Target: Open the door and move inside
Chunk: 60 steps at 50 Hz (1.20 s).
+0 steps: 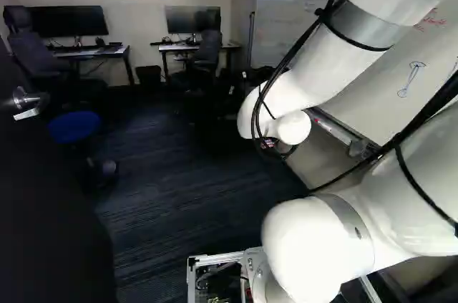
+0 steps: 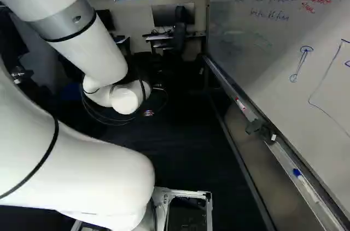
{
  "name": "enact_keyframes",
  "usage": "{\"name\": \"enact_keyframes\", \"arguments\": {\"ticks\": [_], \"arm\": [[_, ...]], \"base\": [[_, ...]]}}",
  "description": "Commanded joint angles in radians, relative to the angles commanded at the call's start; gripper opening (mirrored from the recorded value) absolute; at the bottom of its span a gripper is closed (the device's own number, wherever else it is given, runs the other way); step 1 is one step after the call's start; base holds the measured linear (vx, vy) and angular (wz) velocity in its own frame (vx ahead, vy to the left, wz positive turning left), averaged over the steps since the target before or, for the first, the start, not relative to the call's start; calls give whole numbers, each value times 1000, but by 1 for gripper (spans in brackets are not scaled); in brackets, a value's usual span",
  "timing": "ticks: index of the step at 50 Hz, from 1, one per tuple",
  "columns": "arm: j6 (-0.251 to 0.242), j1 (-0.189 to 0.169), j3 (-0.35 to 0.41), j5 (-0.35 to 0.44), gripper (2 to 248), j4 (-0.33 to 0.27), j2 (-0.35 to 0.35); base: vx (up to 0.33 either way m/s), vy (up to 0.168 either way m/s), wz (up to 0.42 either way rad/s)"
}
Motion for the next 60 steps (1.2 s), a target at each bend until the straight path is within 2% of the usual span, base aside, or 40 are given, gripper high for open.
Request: {"name": "enact_keyframes", "arguments": {"ticks": [29, 60], "arm": [[0, 0, 0, 0, 247, 0, 0], [0, 0, 0, 0, 247, 0, 0]], "base": [[261, 34, 126], [254, 71, 83]]}}
